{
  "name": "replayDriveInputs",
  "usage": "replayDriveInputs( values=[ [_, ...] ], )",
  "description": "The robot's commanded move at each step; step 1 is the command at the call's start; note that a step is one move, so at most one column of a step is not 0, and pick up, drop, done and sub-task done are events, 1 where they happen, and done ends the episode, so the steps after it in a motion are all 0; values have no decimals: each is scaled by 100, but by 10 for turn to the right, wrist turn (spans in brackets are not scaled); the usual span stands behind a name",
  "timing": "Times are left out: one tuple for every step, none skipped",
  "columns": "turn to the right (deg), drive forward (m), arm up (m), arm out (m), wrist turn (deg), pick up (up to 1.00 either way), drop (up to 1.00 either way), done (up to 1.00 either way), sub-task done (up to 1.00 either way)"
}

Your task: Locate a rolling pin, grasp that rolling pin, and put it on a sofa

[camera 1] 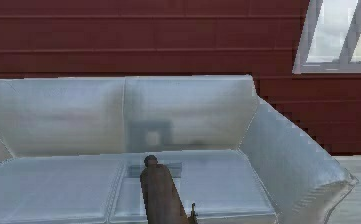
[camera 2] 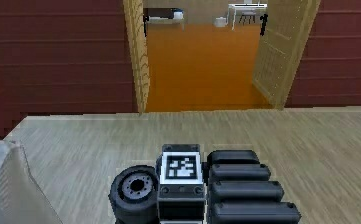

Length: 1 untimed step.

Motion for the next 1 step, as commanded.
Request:
replayDriveInputs(
  values=[
    [-30, 0, 0, 0, 0, 0, 0, 0, 0]
  ],
)
